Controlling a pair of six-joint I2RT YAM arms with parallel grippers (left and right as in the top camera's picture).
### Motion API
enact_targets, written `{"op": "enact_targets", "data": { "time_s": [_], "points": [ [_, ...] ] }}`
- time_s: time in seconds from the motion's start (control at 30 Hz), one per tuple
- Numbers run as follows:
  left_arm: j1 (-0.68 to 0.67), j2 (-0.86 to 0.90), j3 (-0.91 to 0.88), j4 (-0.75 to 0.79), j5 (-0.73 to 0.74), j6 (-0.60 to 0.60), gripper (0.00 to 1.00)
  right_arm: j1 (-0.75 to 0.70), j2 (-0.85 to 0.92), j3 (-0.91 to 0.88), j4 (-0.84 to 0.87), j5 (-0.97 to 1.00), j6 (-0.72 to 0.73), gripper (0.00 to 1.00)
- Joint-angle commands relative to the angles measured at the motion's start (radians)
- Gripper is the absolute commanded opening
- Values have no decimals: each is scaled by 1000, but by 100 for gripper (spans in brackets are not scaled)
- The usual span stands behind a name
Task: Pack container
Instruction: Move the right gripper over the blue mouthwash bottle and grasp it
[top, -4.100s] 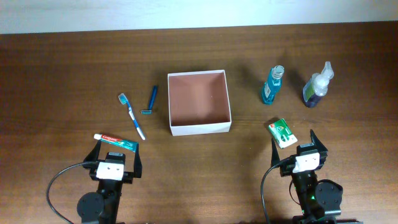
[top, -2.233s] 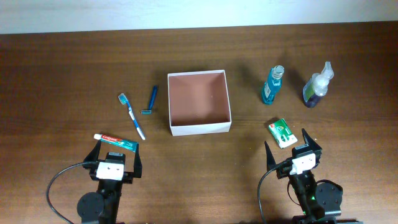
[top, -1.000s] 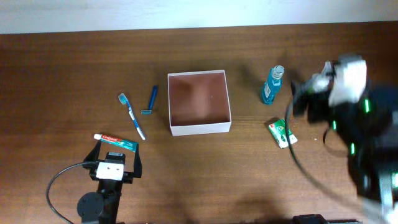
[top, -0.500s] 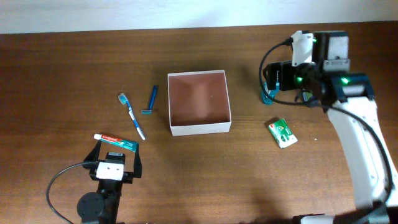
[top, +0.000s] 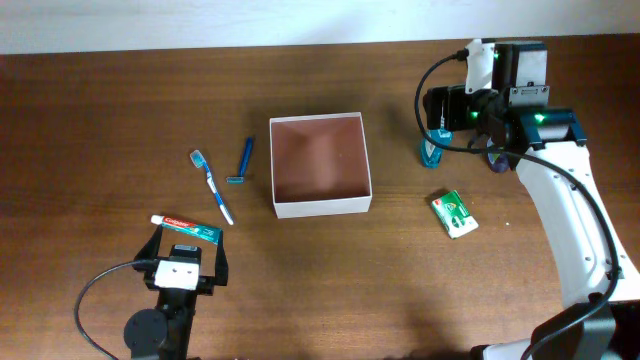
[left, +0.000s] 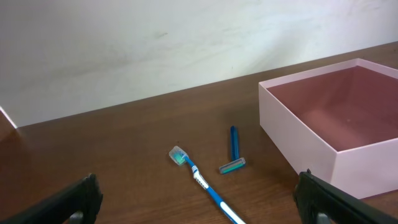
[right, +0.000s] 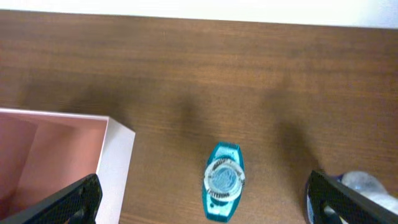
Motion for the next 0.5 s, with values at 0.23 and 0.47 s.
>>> {"op": "enact_targets", "data": {
  "time_s": [0.23, 0.47],
  "points": [
    [3, -7, -5, 0, -6, -9, 100, 8, 32, 16, 16, 115, 37, 79],
    [3, -8, -5, 0, -6, -8, 100, 8, 69, 16, 21, 158, 114, 79]
  ]
}}
